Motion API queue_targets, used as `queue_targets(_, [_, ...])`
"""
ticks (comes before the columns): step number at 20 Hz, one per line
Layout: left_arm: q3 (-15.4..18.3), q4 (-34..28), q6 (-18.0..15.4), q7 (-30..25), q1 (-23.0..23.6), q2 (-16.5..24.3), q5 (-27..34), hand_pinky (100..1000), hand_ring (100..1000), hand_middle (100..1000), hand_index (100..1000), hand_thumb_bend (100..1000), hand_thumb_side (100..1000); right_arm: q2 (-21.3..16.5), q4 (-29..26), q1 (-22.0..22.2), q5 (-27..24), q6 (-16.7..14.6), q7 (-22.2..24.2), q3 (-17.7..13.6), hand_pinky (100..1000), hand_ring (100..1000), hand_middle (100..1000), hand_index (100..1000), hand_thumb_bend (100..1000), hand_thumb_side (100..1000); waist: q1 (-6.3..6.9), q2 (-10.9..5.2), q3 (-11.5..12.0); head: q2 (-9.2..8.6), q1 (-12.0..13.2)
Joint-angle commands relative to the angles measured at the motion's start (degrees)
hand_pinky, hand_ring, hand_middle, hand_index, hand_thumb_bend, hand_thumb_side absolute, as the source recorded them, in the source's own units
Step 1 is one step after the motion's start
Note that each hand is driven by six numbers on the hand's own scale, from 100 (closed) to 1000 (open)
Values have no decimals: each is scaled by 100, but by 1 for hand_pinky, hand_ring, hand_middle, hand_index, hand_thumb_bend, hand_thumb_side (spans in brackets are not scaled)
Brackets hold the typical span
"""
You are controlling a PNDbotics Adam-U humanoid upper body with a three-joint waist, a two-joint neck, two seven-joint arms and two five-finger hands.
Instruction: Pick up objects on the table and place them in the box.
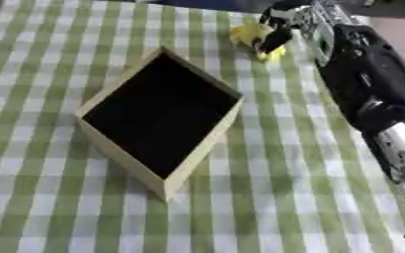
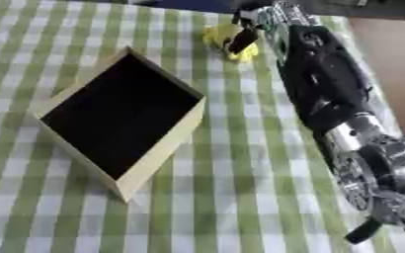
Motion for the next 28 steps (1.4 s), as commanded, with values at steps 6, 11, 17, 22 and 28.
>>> queue_targets(6, [38, -107, 32, -26, -25, 51, 22, 596, 682, 716, 809, 377, 576, -77, -109, -135, 40, -102, -869, 79, 631, 620, 516, 555, 100, 154, 39, -148, -1, -22, -8])
queue_targets(11, [51, -107, 46, -41, -23, 63, 29, 596, 681, 715, 809, 378, 576, -100, -165, -213, -141, -239, -1001, 166, 599, 595, 502, 521, 100, 113, 45, -182, -32, 13, 9])
queue_targets(17, [77, -107, 58, -46, 16, 83, 14, 595, 679, 712, 808, 377, 577, -322, -508, -366, -684, -598, -955, 434, 587, 583, 494, 505, 100, 119, 55, -225, -94, 35, 60])
queue_targets(22, [79, -107, 63, -65, 30, 103, -1, 595, 679, 712, 809, 378, 576, -666, -1148, -457, -1560, -1262, -749, 1012, 587, 581, 496, 508, 100, 123, 53, -259, -167, 64, 158])
queue_targets(28, [87, -107, 76, -83, 33, 102, 12, 595, 678, 711, 808, 378, 575, -959, -2298, -263, -2923, -1362, -425, 1789, 588, 582, 501, 512, 100, 147, 33, -307, -185, 56, 249])
